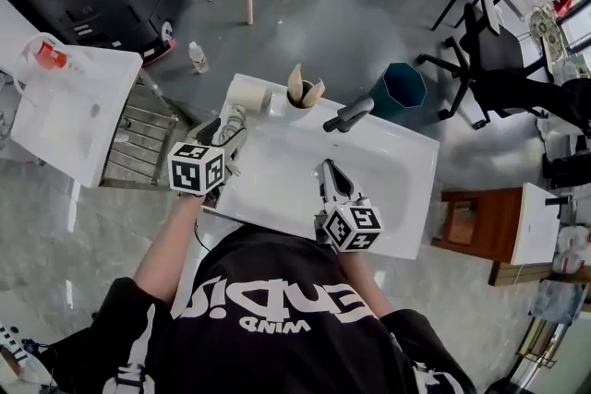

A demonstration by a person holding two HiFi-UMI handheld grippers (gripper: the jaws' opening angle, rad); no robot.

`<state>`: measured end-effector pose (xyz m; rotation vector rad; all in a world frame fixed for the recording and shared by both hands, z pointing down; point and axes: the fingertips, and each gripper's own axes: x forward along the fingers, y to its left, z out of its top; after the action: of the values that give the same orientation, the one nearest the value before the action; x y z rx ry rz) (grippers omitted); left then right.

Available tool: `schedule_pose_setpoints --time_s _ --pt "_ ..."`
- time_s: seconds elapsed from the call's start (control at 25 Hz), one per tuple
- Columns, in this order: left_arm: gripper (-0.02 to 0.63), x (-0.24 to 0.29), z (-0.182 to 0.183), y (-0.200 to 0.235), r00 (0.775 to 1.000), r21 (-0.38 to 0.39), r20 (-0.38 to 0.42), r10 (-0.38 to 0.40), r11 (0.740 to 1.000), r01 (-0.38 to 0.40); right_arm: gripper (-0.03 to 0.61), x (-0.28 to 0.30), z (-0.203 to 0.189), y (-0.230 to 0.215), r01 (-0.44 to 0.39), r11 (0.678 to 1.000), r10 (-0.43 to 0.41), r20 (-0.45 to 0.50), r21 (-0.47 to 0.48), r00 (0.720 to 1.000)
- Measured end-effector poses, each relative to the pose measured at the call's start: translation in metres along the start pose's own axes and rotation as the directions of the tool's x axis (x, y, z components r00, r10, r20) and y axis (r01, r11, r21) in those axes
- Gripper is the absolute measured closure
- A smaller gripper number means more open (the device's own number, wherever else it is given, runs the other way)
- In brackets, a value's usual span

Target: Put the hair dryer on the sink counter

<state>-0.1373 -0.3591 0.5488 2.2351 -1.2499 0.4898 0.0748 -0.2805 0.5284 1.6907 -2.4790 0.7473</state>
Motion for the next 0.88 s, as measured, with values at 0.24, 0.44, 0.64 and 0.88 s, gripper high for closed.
schedule_pose_setpoints --time_s 0.24,0.44,0.64,0.88 --pt "0.336 -0.036 0.004 -0.037 0.997 0.023 0.052 -0.051 0.999 0.050 0.554 -0.008 0.008 0.003 0.000 1.000 0.000 0.019 -0.009 1.000" --pt "0.408 -0.056 -0.003 -0.057 0.993 0.041 0.096 -0.063 0.997 0.059 0.554 -0.015 0.013 0.008 -0.006 1.000 0.006 0.032 -0.018 0.999" --pt "0.520 -0.071 -0.006 -0.061 0.988 0.052 0.151 -0.030 0.998 0.022 0.554 -0.023 0.017 0.011 0.005 0.999 -0.003 0.047 -0.045 0.999" --pt "0.604 -0.082 -0.001 -0.057 0.976 0.056 0.216 0.003 0.998 -0.015 0.554 -0.032 0.019 0.012 0.017 0.997 -0.012 0.066 -0.074 0.998"
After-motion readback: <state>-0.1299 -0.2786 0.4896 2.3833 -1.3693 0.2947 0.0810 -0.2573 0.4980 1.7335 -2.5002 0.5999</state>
